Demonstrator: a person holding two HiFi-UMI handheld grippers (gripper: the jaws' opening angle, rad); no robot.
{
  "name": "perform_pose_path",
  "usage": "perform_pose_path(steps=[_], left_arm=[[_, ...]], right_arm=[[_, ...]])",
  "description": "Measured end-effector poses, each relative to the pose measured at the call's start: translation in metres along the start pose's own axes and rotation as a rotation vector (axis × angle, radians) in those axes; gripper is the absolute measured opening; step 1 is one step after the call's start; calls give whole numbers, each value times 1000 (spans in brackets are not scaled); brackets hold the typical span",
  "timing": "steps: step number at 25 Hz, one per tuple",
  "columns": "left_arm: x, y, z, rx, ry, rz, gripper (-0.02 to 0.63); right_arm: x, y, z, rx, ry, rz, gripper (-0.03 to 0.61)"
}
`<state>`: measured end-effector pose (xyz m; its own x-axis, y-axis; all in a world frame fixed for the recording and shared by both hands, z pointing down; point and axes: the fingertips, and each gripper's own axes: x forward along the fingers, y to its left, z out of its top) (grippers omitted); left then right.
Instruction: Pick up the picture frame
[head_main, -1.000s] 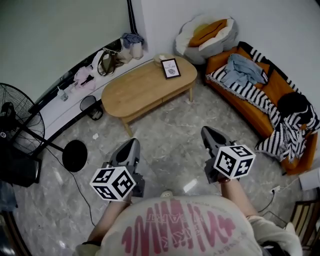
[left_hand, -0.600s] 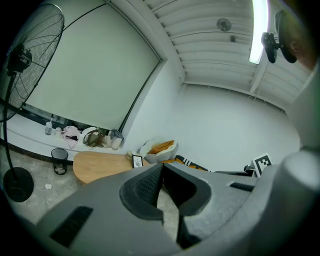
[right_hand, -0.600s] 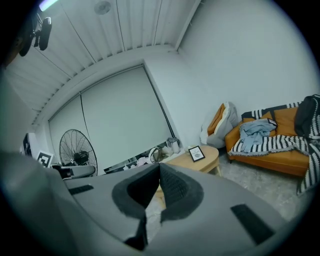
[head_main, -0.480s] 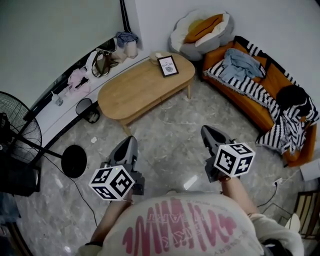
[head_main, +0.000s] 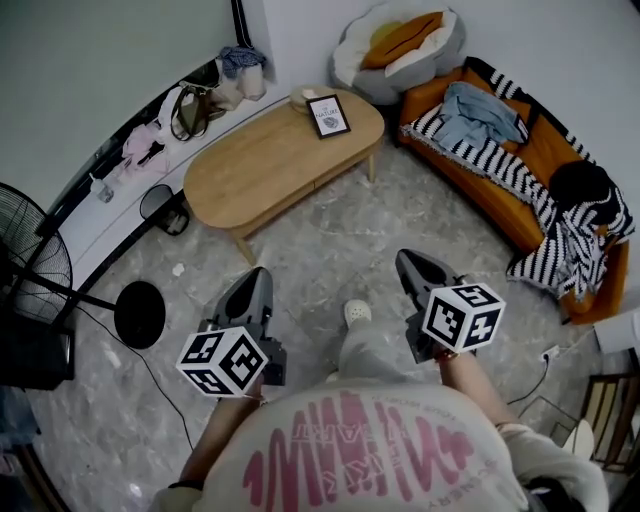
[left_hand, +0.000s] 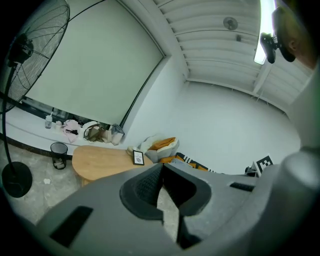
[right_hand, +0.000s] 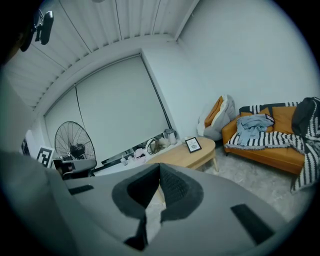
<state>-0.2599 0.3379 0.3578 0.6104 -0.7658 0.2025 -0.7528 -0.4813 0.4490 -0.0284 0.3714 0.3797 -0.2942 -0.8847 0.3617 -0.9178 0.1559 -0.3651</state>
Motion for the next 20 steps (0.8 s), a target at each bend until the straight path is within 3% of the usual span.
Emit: perform_pose_path(steps=[12, 20], left_arm=[[76, 15, 18, -10, 20, 29, 5], [155, 23, 60, -9, -17, 65, 5]], right_arm=[[77, -41, 36, 23, 33, 43, 6], [142, -80, 93, 25, 39, 81, 6]])
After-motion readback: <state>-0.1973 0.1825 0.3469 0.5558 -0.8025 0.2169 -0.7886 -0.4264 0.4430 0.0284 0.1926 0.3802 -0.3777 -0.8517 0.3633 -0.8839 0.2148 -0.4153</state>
